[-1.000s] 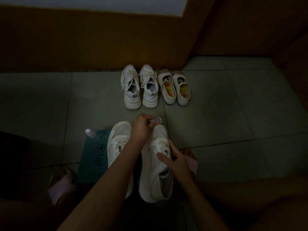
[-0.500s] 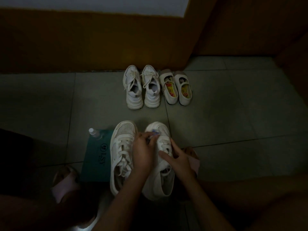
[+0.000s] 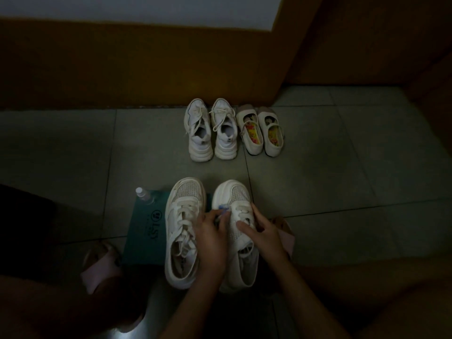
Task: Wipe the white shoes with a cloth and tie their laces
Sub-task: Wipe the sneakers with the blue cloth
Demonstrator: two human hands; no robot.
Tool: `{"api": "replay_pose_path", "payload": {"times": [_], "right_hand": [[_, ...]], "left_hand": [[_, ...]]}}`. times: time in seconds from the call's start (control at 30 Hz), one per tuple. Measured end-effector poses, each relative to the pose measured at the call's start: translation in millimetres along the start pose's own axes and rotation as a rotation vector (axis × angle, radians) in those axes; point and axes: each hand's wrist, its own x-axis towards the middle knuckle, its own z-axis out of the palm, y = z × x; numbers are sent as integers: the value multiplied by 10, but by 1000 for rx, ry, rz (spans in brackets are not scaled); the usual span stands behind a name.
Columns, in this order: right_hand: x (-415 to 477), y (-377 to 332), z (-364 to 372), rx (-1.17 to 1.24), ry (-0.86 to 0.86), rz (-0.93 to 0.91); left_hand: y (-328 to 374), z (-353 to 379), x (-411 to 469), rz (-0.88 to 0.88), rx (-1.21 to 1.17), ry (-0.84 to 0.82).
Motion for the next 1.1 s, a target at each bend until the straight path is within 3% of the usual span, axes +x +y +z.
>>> {"api": "replay_pose_path", "payload": {"times": [0.5, 0.77, 1.1], "right_hand": [[-23, -18, -74, 20, -23, 25], [-102, -78, -164, 12, 11, 20], [-54, -53, -96, -29, 15, 16]], "left_hand": [[-135, -37, -147, -41, 49, -76], [183, -130, 94, 31, 67, 14], [82, -12, 228, 49, 126, -96]]}}
